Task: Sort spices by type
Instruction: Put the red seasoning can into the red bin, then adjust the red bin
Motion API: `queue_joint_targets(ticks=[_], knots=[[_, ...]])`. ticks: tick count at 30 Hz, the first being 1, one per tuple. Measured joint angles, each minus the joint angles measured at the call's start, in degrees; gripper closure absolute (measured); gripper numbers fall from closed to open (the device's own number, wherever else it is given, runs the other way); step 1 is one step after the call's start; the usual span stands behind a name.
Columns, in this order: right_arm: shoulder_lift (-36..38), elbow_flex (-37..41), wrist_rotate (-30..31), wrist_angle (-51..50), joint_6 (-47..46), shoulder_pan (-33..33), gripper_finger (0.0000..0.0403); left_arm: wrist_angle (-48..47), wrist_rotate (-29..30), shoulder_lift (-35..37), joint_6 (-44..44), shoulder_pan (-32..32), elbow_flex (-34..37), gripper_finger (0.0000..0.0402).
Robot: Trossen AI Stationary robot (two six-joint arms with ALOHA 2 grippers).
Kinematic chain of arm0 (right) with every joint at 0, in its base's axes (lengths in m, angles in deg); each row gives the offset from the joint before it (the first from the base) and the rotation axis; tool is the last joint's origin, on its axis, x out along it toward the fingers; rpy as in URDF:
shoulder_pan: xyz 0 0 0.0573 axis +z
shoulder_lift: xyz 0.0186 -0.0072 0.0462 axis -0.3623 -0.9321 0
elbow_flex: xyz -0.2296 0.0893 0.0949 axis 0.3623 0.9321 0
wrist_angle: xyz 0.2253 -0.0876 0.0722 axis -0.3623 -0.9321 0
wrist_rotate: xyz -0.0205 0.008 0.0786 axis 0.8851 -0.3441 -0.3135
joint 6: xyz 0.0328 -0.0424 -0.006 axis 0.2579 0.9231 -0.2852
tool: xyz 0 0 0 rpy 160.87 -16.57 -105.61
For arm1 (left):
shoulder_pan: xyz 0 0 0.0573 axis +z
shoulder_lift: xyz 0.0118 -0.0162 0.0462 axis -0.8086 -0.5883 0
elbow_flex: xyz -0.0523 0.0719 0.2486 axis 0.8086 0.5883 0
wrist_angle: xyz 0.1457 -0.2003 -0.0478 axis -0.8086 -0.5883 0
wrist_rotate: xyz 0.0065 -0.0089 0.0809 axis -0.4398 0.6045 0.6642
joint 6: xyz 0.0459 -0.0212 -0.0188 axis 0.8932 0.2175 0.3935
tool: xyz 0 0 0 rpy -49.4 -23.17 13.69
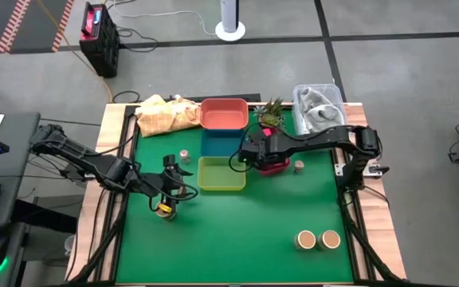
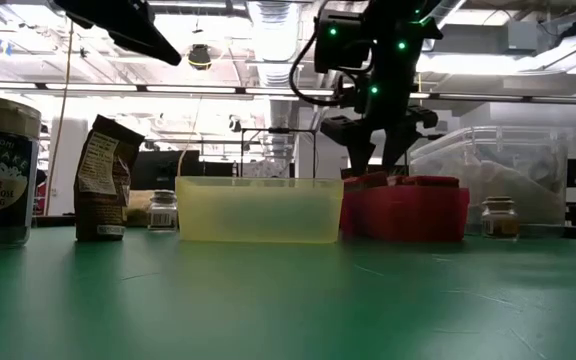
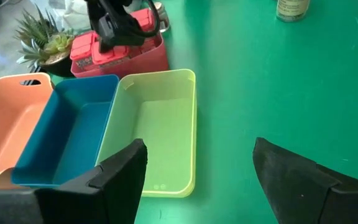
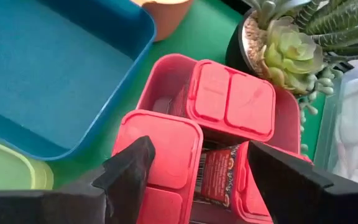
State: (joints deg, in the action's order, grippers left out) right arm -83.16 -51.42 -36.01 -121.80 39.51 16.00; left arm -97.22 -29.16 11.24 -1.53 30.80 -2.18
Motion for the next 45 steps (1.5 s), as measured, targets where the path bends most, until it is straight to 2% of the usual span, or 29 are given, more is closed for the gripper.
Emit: queue_joint_targets(ticks=[8, 15, 23, 26, 33, 39, 45], knots=[[0.3, -0.5, -3.7, -2.8, -2.0, -1.0, 0.0101, -0.5, 0.0, 0.0, -0.1, 0.0, 0.0, 0.0123], [1.9, -1.3, -3.6, -7.5, -3.2, -0.2, 0.0101, -0.6, 0.0, 0.0, -0.1, 0.0, 0.0, 0.0123], [4.3, -4.9, -3.1, -12.0, 1.1, -0.2, 0.0101, -0.5, 0.0, 0.0, 0.0, 0.0, 0.0, 0.0123], [5.4, -5.2, -4.4, -12.1, 6.8, -0.1, 0.0101, -0.6, 0.0, 0.0, 0.1, 0.0, 0.0, 0.0123], [7.1, -5.3, -7.1, -14.2, 31.3, -0.3, 0.0101, -0.6, 0.0, 0.0, 0.5, 0.0, 0.0, 0.0123], [6.6, -5.4, -17.5, -17.3, 33.1, -3.3, 0.0101, -0.6, 0.0, 0.0, 0.4, 0.0, 0.1, 0.0123], [6.7, -5.2, -18.5, -19.2, 33.7, 0.6, 0.0101, -0.9, 0.0, 0.0, 0.4, 0.0, 0.1, 0.0123]])
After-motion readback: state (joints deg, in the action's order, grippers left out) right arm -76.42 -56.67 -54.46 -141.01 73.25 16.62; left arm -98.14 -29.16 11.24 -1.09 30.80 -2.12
